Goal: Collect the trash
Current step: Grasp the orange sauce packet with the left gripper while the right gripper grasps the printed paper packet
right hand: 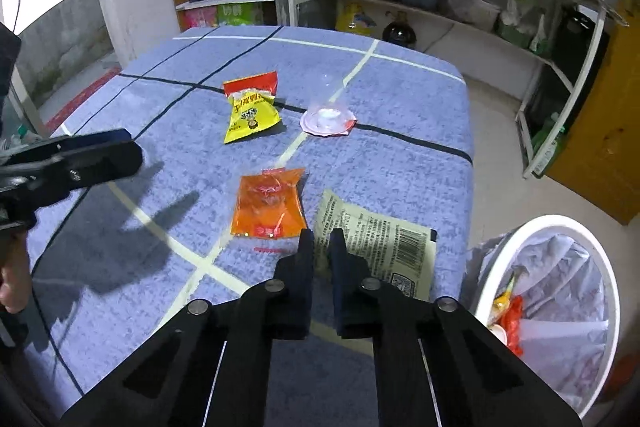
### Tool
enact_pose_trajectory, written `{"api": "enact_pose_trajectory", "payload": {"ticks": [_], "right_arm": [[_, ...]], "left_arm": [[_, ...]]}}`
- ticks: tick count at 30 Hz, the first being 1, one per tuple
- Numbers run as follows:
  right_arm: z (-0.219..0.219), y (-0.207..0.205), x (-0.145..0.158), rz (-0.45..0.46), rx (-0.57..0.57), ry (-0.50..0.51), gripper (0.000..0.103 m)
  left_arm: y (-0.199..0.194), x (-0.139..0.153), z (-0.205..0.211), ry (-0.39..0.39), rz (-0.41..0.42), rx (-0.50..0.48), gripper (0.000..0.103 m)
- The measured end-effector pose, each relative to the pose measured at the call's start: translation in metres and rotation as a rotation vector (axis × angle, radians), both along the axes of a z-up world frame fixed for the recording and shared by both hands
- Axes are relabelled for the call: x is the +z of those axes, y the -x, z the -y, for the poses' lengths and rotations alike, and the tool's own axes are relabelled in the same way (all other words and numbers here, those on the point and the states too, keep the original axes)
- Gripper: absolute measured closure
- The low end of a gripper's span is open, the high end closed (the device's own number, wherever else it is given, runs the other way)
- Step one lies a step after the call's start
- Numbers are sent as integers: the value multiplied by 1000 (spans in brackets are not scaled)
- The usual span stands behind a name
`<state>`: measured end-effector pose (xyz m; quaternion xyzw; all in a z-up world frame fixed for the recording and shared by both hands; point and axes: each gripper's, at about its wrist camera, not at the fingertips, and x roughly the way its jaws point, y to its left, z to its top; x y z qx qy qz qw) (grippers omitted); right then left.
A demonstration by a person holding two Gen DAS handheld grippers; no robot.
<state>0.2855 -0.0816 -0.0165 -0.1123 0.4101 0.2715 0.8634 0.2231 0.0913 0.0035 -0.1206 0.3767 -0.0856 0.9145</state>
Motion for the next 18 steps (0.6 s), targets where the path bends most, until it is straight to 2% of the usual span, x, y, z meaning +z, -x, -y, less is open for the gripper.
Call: {"api": "enact_pose_trajectory", "payload": {"ticks": [9,13,18], "right_arm": [[23,13,39,90,-25,-109,101],[31,16,48,100,-28,-137,101],[39,18,52,100,-37,-154,101]], "left_arm": [[-13,-12,26,7,-37,-55,46],[-23,-14,44,-3,-40,-84,46],[-37,-18,62,-43,-54,-94,38]]}}
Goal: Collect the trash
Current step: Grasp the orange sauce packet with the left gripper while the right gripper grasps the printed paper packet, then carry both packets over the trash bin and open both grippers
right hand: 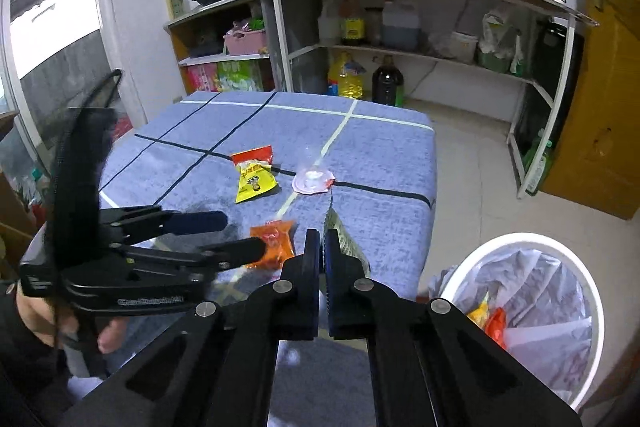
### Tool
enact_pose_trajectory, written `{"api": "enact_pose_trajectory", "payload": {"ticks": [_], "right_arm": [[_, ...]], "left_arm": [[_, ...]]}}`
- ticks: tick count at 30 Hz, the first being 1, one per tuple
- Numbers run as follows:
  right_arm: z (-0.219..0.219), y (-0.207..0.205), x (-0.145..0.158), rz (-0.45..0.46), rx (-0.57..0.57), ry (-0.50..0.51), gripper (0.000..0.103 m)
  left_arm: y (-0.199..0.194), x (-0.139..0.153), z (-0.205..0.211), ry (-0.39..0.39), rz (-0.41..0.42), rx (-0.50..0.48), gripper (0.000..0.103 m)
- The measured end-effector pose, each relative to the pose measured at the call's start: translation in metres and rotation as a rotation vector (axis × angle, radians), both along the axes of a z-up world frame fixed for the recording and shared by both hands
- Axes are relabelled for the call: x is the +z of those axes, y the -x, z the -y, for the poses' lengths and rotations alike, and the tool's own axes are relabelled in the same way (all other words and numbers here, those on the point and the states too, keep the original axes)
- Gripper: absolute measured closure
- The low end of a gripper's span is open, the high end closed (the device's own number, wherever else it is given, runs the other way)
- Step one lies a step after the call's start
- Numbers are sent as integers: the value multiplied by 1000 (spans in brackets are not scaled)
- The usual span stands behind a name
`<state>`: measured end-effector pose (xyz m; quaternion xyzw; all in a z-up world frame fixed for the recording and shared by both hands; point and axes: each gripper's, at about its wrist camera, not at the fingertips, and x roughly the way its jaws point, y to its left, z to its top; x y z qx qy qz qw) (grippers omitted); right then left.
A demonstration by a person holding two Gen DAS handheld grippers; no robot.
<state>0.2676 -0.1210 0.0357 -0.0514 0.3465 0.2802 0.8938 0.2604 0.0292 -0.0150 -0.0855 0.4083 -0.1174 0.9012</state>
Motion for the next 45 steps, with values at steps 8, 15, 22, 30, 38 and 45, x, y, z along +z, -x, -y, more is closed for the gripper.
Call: {"api": "enact_pose_trajectory", "payload": {"ticks": [8,15,22,30,38,45], "right_arm": [[17,3,4,3,-21,-18,101],[29,5,6,3,-41,-29,101],[35,7,8,11,-49,-36,101],[40,9,11,17,-52,-44,101],[47,12,16,28,-66,-55,101],[68,16,17,31,-109,-52,101]], "left_arm": [[-17,-13,27,-130,-21,36,38],[-15,-9,31,-178,12,-3,81],[-5,-4,26,-170,36,-37,100],[19,21,2,-120,113,-27,101],[26,40,3,-47,154,-58,101],[24,51,41,-30,169,-134,101]]}}
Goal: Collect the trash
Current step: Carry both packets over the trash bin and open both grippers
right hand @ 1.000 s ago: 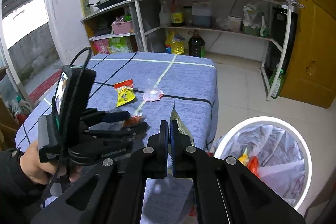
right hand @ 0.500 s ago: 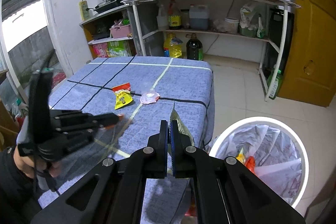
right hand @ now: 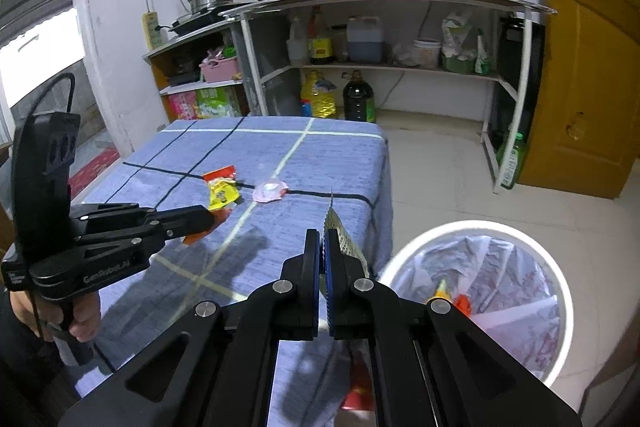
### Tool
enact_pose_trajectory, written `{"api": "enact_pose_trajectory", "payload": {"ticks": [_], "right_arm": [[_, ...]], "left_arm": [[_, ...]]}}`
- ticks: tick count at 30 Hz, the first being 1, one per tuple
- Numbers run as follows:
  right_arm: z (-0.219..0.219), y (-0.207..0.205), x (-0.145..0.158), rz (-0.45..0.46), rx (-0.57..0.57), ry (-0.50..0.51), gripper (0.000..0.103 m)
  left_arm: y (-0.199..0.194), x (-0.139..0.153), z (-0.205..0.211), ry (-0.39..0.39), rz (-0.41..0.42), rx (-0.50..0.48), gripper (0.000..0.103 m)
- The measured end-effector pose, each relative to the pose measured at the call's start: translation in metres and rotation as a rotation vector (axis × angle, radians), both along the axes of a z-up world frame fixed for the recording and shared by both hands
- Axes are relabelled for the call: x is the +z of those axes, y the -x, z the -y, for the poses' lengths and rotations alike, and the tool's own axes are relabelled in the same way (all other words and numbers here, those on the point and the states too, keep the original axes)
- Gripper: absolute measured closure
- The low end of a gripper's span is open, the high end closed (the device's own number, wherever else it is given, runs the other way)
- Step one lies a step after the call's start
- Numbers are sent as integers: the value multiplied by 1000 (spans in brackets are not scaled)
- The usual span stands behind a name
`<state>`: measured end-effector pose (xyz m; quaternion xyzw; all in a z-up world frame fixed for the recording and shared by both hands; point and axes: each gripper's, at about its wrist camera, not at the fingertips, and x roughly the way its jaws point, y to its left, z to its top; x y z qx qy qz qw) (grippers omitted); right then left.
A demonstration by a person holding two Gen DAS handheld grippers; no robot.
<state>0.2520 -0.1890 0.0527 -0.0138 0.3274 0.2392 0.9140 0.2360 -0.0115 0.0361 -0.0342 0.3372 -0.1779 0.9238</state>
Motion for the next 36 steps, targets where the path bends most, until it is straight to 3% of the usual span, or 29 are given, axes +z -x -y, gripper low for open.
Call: {"api": "enact_pose_trajectory", "payload": {"ticks": [9,18,26,28,29,31,36], "right_arm": [[54,2,-12,-31,-110,4,101],[112,-4,-38,-116,-212,-26,101],[143,-5,-51,-178,-291,-50,101],[145,-4,-51,-174,-301,-42,101],[145,-4,-51,-171,-302,-40,100],[145,-2,-49,-166,-305,-38,100],[144,0,-46,-153,-309,-46,92]], "left_arm": [[-10,-1,63,26,-19,-109,101],[-30,-20,136,7,-84,-211,101],[-39,-36,162,4,-105,-228,99],[-39,-38,164,8,-107,-229,95],[-39,-38,165,8,-105,-228,85],[-38,-37,165,13,-104,-228,77],[-40,-35,160,21,-102,-217,75]]}}
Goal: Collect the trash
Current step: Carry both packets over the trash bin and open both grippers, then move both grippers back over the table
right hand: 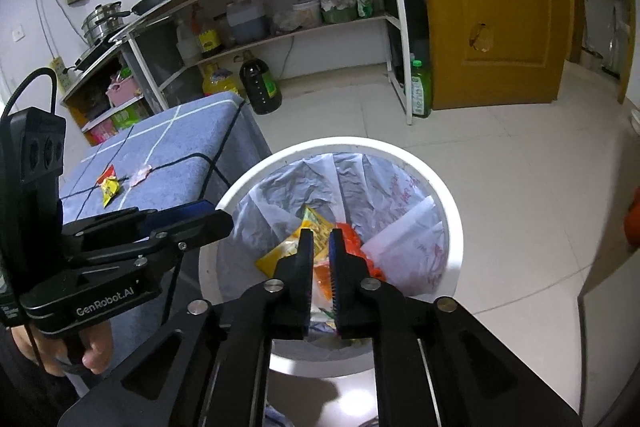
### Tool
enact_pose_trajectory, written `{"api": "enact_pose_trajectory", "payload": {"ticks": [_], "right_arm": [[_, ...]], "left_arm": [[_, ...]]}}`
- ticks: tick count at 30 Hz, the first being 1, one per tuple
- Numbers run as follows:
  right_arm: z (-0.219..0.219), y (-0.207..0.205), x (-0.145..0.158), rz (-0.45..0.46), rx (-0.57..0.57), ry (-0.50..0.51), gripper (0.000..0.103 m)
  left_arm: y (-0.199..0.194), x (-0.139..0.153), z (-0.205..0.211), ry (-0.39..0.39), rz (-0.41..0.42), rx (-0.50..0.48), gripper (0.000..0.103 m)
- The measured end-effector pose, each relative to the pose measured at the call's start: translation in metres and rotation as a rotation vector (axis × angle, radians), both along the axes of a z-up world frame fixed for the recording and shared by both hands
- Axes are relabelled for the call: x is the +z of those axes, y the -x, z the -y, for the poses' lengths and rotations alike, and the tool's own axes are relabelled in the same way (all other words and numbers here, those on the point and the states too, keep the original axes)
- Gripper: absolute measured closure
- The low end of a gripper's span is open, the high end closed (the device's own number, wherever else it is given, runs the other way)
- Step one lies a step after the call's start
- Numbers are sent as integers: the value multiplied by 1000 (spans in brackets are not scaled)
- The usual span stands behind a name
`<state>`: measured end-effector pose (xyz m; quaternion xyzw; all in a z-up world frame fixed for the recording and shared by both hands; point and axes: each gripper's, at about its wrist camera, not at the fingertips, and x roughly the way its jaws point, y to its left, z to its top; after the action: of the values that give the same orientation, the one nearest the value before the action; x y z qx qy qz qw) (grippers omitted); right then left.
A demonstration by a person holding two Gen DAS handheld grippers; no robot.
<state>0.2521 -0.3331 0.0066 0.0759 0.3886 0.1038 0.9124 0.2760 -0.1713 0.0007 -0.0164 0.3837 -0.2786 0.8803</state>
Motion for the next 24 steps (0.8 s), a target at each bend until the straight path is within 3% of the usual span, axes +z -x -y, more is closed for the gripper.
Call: {"api": "enact_pose_trajectory", "payload": {"ticks": [5,19,24], "right_arm": [[-2,1,5,15,-2,-1,87],[-56,4,28,90,124,9,86],[-83,3,34,114,184,-5,85]], "left_arm": [[3,5,-12,11,9,17,75],[30,21,-76,-10,69,122,75],[40,28,-110,-13,88,183,67]]}}
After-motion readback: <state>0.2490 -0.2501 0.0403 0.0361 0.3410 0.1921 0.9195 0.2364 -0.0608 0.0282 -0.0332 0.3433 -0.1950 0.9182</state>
